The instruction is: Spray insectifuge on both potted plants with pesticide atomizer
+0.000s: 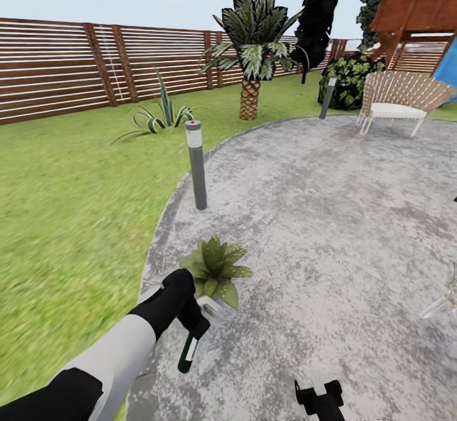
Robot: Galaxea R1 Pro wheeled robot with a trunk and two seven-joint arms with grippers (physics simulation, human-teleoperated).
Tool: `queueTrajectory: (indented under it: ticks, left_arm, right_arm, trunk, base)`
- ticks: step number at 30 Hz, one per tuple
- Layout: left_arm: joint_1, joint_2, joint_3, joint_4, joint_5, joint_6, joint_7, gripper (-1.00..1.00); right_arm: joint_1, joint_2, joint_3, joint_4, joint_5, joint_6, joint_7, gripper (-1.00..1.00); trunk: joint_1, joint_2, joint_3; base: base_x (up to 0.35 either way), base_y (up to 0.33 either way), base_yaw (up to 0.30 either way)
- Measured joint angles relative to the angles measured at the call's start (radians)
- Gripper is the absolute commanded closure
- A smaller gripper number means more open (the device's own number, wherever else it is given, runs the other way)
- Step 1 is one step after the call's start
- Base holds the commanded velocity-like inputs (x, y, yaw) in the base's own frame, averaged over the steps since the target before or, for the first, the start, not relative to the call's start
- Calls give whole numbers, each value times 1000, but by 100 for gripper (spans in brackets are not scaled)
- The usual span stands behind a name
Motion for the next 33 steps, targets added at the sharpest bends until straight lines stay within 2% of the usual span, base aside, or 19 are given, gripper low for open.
queueTrajectory:
  ticks: [6, 10, 11, 13, 15, 17, 20, 24, 28, 33]
  left_arm:
    - [18, 13, 1, 35, -1, -1, 2, 100]
    - [53, 30, 8, 52, -1, -3, 28, 100]
    - [54, 31, 20, 50, 0, -2, 40, 100]
    - [53, 27, 97, 41, -1, -1, 84, 100]
    - [44, 20, 146, 37, -5, 0, 131, 100]
    - [41, 12, 165, 37, -1, 1, 167, 100]
    - [44, 4, 173, 48, -6, 1, 186, 100]
    - [54, 7, 172, 52, -5, -2, 188, 100]
    - [85, 12, 166, 57, -7, -1, 190, 100]
    - [89, 10, 166, 58, -3, 1, 190, 100]
  right_arm:
    - [0, 0, 0, 0, 0, 0, 0, -100]
    - [0, 0, 0, 0, 1, 0, 0, -100]
    - [0, 0, 0, 1, 1, 0, 0, -100]
    - [0, 0, 1, 2, 1, 0, 0, -100]
    - [0, 0, 1, 2, 1, 0, 0, -100]
    - [0, 0, 0, 2, 1, 0, 0, -100]
    - [0, 0, 1, 2, 1, 0, 0, -100]
    - [0, 0, 1, 2, 2, 0, 0, -100]
    - [0, 0, 1, 2, 2, 0, 0, -100]
    - [0, 0, 0, 2, 2, 0, 0, -100]
  trunk:
    - [0, 0, 0]
    - [0, 0, 0]
    - [0, 0, 0]
    - [0, 0, 0]
    - [0, 0, 0]
    - [0, 0, 0]
    - [0, 0, 0]
    - [0, 0, 0]
    - [-1, 0, 0]
    - [0, 0, 0]
  base:
    - [0, 0, -85]
    - [0, 0, -3]
    - [0, 0, 0]
    - [0, 0, 0]
    - [0, 0, 0]
    - [0, 0, 0]
    - [0, 0, 0]
    - [11, 0, 0]
    - [240, 0, 0]
    - [268, 0, 0]
